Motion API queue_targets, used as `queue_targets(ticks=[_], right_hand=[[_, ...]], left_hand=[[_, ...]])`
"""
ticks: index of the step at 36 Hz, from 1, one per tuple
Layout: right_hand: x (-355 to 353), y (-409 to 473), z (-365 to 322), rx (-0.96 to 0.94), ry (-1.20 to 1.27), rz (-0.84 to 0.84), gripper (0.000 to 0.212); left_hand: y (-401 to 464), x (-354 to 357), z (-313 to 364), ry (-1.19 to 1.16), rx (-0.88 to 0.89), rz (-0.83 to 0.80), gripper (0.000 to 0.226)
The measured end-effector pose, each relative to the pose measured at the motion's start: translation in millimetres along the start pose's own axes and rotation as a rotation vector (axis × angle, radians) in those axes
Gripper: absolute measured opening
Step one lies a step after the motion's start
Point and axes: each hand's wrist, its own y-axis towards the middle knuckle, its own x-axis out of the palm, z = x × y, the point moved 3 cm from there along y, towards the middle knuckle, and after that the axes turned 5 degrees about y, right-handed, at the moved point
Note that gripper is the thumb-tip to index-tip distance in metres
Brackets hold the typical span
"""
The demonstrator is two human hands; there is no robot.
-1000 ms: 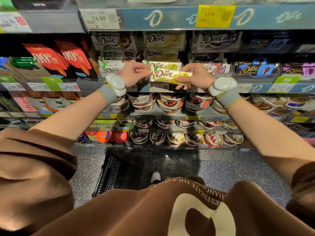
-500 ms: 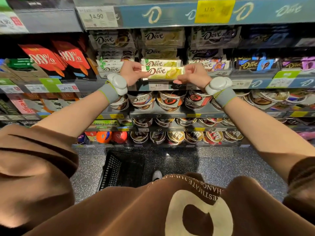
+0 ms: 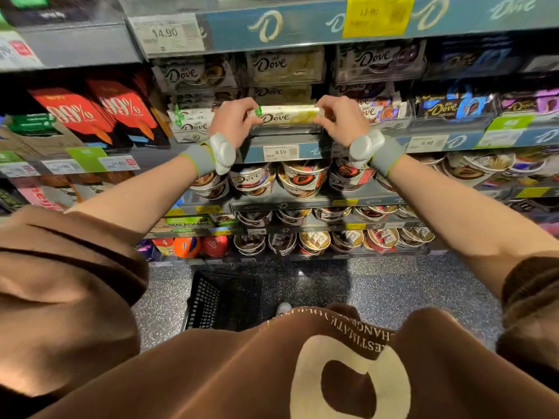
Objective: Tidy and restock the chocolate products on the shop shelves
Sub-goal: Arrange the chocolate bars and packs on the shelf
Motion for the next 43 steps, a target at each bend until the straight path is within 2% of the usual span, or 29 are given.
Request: queue_targets(ticks=[7,18,27,29,32,36,43], right_hand=[[2,8,-1,-0.070,-0.075,0.038,0.017],[6,12,0,-0.172,-0.278,0.000,0.024],[6,18,-4,-0.103,-0.282,-0.050,0.015],[6,19,-4,-0.072,-0.253,-0.072,0.017],[7,21,-3,-0.122,-0.271,-0.108,0.022],[5,22,0,-0.056,-0.225,-0.174,0.028],[2,28,-1,-0.011,-0.227,-0.194,0.026]], left_hand=[[1,0,1,0.017,0.082,0.039,0.018],[4,4,0,0.187,0.151,-0.041,0.021],[7,0,2,0.299,0.157,-0.005,0.019],[7,2,1,0.325,0.155,-0.028,0.023],[7,5,-1,0.350,0.170,-0.048,0.026],[9,7,-1,0.389,0.190,-0.046,0.023],[18,6,-1,0.401,0.173,-0.062,0.024]])
